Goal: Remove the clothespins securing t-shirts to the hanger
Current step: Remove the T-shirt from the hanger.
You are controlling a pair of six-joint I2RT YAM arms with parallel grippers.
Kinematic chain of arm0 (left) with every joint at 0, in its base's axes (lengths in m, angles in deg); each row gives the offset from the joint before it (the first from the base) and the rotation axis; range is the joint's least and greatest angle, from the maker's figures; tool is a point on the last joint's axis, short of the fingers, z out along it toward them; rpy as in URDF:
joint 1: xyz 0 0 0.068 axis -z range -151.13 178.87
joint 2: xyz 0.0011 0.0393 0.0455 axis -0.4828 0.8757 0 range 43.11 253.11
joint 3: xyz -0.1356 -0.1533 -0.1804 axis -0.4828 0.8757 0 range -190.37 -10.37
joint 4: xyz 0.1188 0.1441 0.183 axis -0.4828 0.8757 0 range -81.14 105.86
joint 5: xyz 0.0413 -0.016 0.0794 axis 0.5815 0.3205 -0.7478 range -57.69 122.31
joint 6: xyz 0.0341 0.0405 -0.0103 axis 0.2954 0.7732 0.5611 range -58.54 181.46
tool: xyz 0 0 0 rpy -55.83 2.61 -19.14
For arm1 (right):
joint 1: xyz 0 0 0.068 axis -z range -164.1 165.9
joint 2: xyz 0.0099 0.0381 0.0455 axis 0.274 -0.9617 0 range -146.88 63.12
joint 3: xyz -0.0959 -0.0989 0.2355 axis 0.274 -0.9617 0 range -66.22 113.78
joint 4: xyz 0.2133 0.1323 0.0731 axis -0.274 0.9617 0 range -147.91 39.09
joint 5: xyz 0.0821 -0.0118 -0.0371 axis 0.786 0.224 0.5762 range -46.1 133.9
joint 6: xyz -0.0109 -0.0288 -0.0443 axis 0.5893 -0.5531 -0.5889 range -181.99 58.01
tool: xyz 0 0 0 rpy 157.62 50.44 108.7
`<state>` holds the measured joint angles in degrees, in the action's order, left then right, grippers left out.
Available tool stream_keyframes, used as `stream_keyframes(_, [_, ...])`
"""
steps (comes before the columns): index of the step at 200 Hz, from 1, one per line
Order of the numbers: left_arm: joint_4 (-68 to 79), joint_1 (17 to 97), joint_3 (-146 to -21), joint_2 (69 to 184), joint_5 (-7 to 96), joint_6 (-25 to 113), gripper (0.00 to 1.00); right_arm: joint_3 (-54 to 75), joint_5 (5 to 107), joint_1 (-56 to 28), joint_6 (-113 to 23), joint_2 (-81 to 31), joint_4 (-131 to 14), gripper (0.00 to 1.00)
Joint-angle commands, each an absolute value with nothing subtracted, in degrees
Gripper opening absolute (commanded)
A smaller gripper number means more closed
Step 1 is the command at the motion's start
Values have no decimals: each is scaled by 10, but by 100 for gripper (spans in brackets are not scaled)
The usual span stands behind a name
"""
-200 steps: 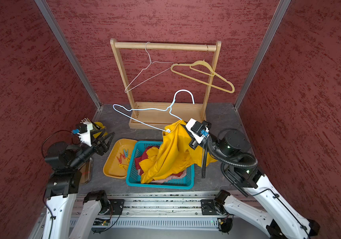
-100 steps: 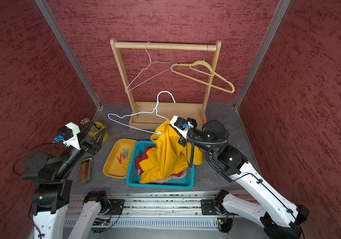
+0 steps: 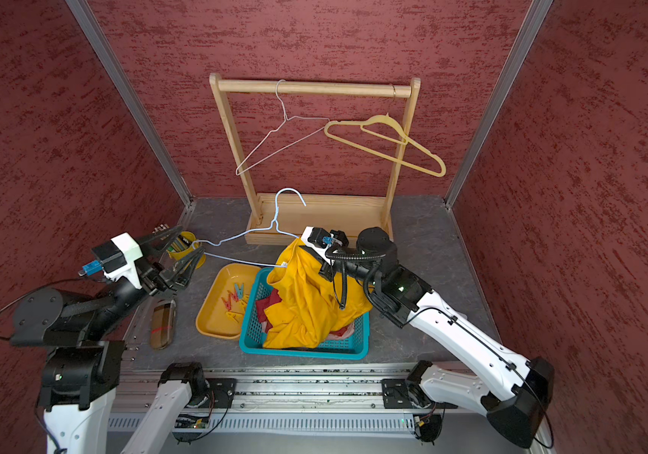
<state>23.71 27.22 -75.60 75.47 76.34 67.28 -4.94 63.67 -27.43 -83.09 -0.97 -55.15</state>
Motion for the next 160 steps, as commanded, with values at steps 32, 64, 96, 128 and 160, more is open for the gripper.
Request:
stream_keyframes(32, [241, 296, -759, 838, 811, 603, 60, -96, 717, -273, -758, -31, -655, 0])
stream_keyframes(64, [263, 370, -735, 882, 799, 624, 59, -107, 743, -275, -739, -46, -674, 0])
stream_keyframes(96, [323, 462, -738, 925, 738, 702, 59, -122, 753, -276, -736, -48, -693, 0])
stream_keyframes(128, [382, 500, -763, 966, 716, 746, 59, -119, 766, -280, -728, -68, -697, 0])
stream_keyframes(160, [374, 502, -765, 982, 752, 743, 57, -120, 761, -284, -735, -76, -699, 0])
